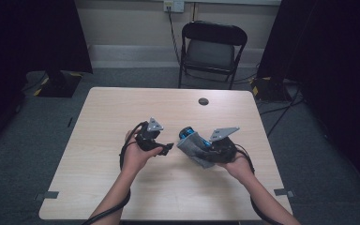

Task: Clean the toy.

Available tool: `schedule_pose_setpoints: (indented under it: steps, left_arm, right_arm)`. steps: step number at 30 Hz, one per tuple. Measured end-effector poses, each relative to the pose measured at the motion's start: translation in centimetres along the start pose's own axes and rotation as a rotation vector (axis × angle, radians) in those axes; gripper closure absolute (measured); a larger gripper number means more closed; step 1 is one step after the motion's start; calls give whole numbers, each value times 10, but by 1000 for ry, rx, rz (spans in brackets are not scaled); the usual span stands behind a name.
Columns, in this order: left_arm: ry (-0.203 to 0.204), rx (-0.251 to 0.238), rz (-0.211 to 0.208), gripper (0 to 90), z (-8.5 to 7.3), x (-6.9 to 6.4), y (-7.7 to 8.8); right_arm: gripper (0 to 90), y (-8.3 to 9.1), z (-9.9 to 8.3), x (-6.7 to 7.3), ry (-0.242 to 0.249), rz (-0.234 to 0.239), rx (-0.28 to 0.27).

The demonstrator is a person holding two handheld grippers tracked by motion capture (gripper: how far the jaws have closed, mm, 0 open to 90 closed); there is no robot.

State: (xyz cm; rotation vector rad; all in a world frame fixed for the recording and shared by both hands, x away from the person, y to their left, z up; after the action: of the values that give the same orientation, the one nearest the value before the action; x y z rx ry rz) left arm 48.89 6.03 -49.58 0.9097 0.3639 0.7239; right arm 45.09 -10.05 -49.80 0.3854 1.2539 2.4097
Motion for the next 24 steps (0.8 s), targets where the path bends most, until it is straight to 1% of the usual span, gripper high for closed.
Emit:
schedule_pose_setpoints:
  steps: [3,4,7,8,11,12,14,17,20,22,24]
  left_arm:
    - [12,-3,-1,183,-11,4,7]
    - [12,-4,4,183,-13,5,8]
    - [25,-9,-7,183,-21,7,12]
    - [25,-10,-4,183,-23,8,13]
    - [42,-17,-9,181,-29,11,16]
    - [50,-22,-9,182,-30,12,17]
    - [52,-21,-12,187,-35,16,20]
    - [69,-37,-11,186,-38,21,25]
    - [66,-41,-12,186,-40,23,27]
    - [73,-50,-17,187,-41,23,29]
    - [69,-61,-18,188,-41,23,32]
  right_arm:
    - [743,-10,6,8,12,12,10]
    - [742,-13,8,11,19,11,15]
    - [741,-19,14,17,29,23,18]
    - [741,-22,17,20,37,28,22]
    - [740,-31,23,27,66,34,36]
    - [738,-33,25,30,70,40,41]
    - [735,-39,27,33,80,45,48]
    - [733,-48,29,38,82,58,53]
    - [732,-57,34,44,84,79,52]
    - [729,-64,37,49,89,85,59]
    - [728,-69,39,51,85,92,61]
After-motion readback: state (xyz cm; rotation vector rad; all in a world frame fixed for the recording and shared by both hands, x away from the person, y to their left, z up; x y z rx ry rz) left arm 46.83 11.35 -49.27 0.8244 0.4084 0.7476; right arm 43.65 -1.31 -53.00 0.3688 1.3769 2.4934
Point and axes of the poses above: each handheld gripper's, and its own axes: y roughly backward along the jaws, z roughly out of its top, x roughly to its left, the point moved 10 cm from there along -y, roughly forward along the jaws, and after that the axes turned 15 degrees about x, right-handed, at the moved point
